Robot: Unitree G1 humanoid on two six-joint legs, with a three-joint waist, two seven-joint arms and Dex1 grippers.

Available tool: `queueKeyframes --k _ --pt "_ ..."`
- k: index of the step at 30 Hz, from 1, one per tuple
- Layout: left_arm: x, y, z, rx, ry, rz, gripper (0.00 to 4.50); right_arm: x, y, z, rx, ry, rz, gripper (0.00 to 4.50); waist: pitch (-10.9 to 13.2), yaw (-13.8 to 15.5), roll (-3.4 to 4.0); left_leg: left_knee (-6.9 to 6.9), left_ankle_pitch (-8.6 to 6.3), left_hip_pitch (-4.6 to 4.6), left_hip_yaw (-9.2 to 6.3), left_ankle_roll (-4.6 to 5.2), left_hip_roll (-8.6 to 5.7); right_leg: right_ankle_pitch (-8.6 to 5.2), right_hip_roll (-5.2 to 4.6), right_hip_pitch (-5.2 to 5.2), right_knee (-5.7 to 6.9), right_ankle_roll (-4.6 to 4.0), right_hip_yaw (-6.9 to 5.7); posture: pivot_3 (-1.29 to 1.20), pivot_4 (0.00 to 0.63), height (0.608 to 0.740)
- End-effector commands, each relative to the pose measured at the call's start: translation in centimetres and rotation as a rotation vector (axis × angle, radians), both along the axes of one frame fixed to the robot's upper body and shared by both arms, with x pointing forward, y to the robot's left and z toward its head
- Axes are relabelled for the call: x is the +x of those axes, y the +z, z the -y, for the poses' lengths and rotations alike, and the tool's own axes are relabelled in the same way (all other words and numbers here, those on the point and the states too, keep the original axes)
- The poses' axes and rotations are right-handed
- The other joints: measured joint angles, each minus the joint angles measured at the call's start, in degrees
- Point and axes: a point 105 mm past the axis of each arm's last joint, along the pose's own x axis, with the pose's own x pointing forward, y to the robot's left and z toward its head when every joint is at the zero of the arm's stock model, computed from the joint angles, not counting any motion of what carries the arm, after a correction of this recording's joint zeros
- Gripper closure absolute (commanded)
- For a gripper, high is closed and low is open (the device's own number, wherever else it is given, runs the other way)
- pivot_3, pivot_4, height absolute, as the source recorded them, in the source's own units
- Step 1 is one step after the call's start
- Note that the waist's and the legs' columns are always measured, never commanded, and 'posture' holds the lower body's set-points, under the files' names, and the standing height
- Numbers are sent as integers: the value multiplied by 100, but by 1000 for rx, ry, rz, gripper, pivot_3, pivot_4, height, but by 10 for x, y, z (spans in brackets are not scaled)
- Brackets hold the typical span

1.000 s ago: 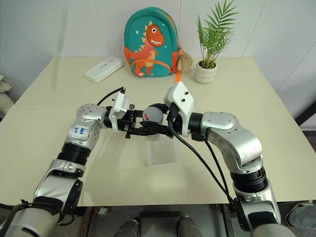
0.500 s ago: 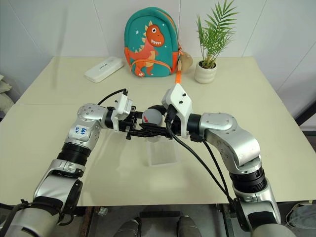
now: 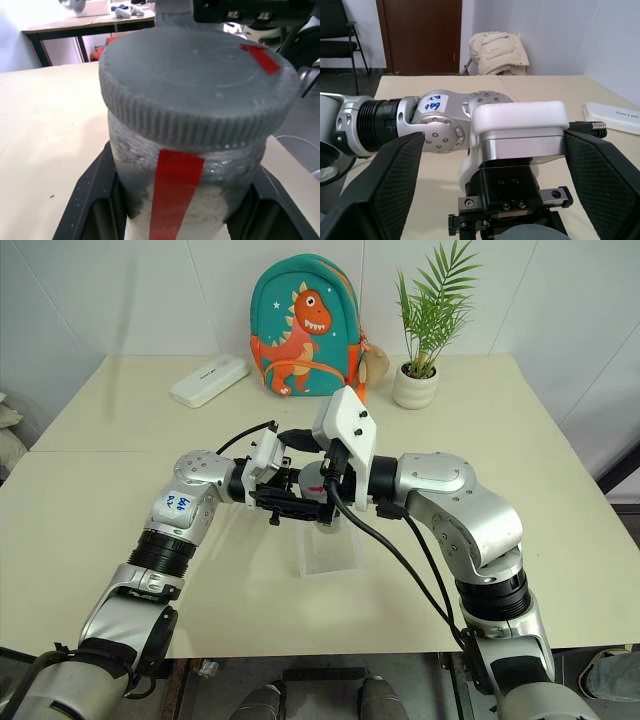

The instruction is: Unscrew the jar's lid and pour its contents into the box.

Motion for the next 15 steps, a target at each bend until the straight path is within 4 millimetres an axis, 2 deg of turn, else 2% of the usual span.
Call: queueKeyframes --k 1,15 --pt "1 13 0 -29 19 17 2410 -22 13 -8 14 116 79 15 0 2 0 0 0 0 0 0 0 0 0 0 0 0 0 0 150 740" --pt "2 25 -21 -8 60 23 2410 -2 6 26 -63 -49 74 15 0 -25 0 -1 0 -1 0 0 0 0 -1 0 -2 0 0 0 150 740"
